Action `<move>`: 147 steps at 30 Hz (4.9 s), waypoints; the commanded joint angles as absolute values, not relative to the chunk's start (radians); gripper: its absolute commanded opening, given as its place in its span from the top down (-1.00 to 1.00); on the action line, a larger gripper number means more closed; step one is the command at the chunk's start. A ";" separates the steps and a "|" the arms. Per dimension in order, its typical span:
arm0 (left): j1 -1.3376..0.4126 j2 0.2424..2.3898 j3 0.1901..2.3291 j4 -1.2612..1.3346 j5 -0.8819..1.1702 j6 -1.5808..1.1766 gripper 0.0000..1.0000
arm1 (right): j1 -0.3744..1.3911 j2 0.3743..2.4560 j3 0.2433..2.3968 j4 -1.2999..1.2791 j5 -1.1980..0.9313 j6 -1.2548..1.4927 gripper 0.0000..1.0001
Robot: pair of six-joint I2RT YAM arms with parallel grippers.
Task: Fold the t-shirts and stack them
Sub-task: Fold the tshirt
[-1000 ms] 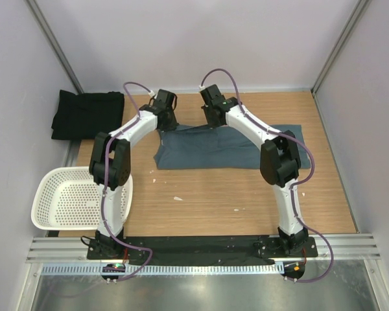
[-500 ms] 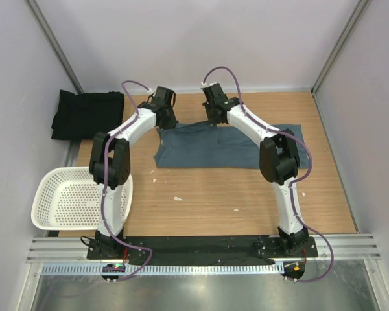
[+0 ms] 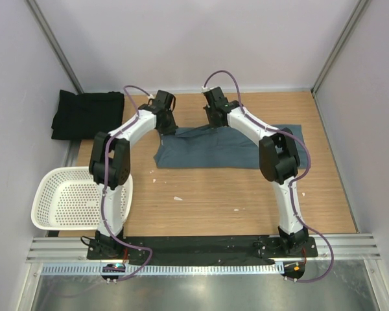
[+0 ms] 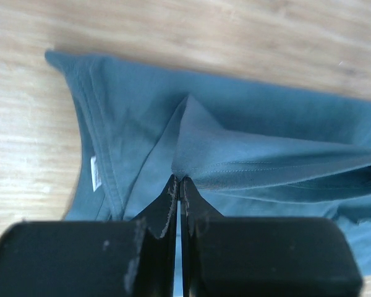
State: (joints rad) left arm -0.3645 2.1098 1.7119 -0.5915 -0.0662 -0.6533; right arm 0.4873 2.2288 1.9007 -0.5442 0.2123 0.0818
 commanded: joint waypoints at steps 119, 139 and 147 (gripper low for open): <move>-0.563 2.256 1.844 -0.885 -0.210 -1.585 -0.99 | 0.120 2.026 1.396 -0.293 0.106 -0.014 -0.99; -0.489 2.601 2.290 -0.859 -0.276 -0.974 -1.00 | 0.179 1.745 1.028 -0.379 0.051 0.268 -0.99; -0.492 2.727 2.453 -0.677 -0.180 -0.870 -0.99 | 0.353 1.622 0.907 -0.500 0.080 0.400 -0.99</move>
State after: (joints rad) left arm -0.4950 2.6152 2.4348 -0.7712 -0.2367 -0.9539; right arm 0.3420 1.6745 0.9623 -0.3943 0.1123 0.2935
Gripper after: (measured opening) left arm 0.996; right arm 0.996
